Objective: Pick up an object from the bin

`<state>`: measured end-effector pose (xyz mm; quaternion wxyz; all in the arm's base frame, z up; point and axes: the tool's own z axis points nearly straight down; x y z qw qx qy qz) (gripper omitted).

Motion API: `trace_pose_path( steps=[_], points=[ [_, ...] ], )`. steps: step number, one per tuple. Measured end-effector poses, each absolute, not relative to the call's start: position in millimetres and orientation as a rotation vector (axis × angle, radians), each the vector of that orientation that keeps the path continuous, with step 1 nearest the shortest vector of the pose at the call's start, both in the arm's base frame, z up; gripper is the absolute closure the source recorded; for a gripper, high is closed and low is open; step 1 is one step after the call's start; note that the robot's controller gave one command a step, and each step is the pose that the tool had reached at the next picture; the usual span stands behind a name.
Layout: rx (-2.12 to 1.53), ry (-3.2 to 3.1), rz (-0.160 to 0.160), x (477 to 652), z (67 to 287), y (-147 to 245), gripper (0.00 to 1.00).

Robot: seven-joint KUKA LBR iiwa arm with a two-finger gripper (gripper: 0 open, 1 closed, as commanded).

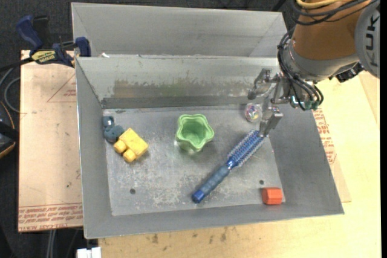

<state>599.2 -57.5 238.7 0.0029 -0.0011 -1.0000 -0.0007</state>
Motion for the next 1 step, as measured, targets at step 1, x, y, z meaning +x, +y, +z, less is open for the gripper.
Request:
trace_pose_path(
  steps=[1],
  points=[
    [0.373,-3.115,-0.003,548.3,115.9,-88.5,0.00]
  ],
)
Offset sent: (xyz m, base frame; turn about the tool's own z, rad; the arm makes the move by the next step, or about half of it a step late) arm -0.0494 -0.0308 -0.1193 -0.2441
